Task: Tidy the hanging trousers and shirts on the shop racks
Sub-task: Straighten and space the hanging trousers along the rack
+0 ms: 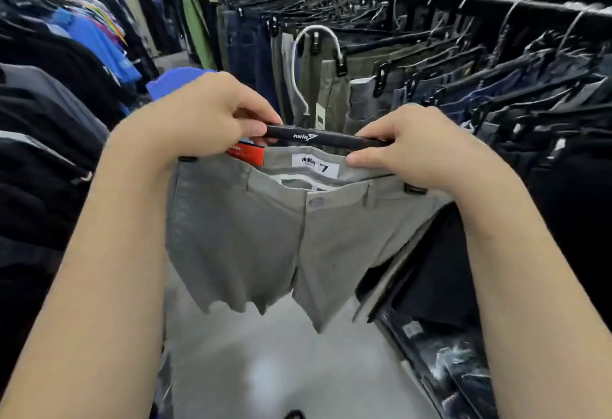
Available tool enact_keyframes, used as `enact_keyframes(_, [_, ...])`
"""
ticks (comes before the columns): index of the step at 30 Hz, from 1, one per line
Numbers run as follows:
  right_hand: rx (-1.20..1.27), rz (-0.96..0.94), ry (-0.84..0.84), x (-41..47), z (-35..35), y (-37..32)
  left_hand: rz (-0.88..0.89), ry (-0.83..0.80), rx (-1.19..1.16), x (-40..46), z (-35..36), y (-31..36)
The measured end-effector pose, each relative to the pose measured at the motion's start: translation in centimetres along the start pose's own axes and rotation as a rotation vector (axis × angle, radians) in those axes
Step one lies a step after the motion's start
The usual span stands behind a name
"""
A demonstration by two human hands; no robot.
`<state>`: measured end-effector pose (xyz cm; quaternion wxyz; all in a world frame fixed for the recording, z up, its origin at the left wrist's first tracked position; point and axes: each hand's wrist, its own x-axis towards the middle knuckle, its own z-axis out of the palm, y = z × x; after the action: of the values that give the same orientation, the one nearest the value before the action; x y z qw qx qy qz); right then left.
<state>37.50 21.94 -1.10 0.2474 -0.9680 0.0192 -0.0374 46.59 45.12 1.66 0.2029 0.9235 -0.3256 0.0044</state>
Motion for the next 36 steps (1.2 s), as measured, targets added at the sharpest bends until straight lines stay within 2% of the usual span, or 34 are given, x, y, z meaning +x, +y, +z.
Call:
enact_keyframes(5, [0.023,0.195,0.063,-4.2,-4.0,4.1,0.170,-0.018,-0.043,4.2,2.2,5.6])
enact_keyframes(10, [-0.031,0.390,0.151,-8.9,-7.3,8.3,0.366,-0.133,-0.038,7.4,5.6,11.6])
enact_keyframes(14, [-0.054,0.540,0.281,-12.1,-9.6,11.6,0.476,-0.137,-0.069,9.0,8.5,16.6])
enact_keyframes(18, [-0.213,0.691,0.433,-14.3,-10.6,14.6,0.506,-0.215,-0.020,10.1,12.1,21.0])
enact_keyframes(23, [-0.501,0.831,0.565,-16.5,-10.7,18.0,0.484,-0.089,-0.138,10.5,15.2,25.3])
enact_keyframes(25, [-0.474,0.836,0.678,-17.4,-10.6,18.7,0.442,-0.070,-0.153,10.5,16.2,27.1])
enact_keyframes(28, [-0.235,0.795,0.804,-18.3,-9.7,19.2,0.433,-0.082,-0.167,10.7,17.5,30.0])
enact_keyframes(30, [-0.143,0.822,0.840,-18.3,-9.4,19.3,0.410,-0.191,-0.265,11.1,18.2,31.6])
enact_keyframes(34, [0.008,0.930,0.858,-18.3,-9.7,18.5,0.210,-0.798,-0.821,11.0,20.1,34.1])
enact_keyframes(36, [-0.001,0.949,0.849,-18.4,-10.0,18.3,0.151,-0.926,-1.059,10.2,20.9,34.9])
